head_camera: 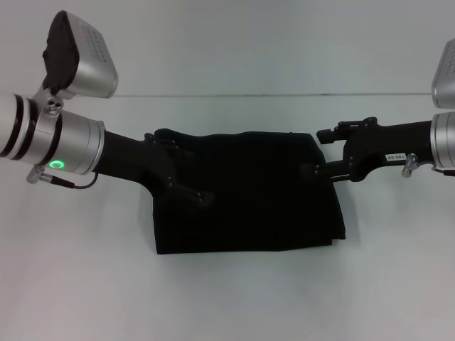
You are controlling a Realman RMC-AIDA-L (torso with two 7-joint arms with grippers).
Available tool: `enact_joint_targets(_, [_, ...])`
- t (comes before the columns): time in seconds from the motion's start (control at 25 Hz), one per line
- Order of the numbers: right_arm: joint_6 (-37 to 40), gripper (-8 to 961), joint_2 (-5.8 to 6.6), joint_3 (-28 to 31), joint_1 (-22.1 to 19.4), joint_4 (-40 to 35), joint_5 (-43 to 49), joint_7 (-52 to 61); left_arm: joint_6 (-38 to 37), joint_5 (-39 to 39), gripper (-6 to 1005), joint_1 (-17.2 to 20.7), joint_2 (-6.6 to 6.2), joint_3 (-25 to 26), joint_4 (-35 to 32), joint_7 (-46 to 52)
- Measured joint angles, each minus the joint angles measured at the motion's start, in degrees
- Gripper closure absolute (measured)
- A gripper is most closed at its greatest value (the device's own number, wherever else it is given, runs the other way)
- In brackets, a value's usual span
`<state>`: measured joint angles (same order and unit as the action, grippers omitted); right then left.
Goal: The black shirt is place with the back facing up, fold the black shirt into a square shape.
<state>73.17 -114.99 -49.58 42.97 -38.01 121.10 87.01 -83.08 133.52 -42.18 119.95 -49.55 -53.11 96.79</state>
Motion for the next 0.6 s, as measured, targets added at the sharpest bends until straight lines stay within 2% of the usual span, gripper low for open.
enact_joint_targets(0.6, [-1.1,118,-0.3,0.0,-0.7,0.2,0.1,0.2,0.3,0.0,63,0.0,0.11,0.1,0.0,0.4])
